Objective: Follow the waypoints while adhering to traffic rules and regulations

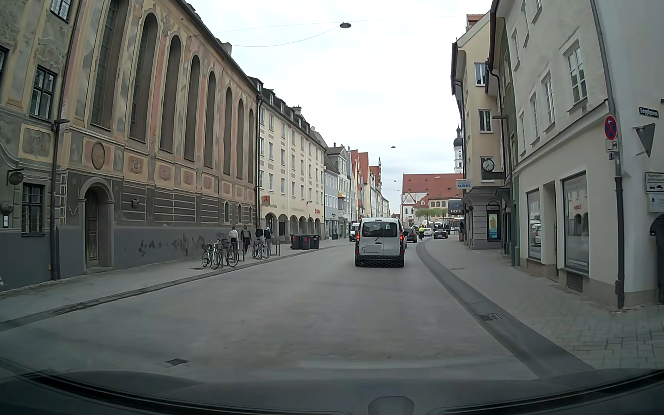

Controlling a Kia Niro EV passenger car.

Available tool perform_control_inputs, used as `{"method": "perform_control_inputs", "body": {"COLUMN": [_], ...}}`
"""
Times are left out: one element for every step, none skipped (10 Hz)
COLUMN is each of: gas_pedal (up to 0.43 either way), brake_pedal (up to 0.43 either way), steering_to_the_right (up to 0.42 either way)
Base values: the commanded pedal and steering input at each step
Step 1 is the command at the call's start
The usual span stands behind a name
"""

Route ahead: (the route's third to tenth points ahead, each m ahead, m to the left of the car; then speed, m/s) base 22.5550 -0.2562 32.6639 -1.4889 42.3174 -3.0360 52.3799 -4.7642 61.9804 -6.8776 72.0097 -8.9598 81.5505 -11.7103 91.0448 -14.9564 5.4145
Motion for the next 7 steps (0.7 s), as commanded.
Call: {"method": "perform_control_inputs", "body": {"gas_pedal": [0.067, 0.067, 0.067, 0.067, 0.067, 0.067, 0.067], "brake_pedal": [0.000, 0.000, 0.000, 0.000, 0.000, 0.000, 0.000], "steering_to_the_right": [0.015, 0.027, 0.029, 0.025, 0.021, 0.021, 0.024]}}
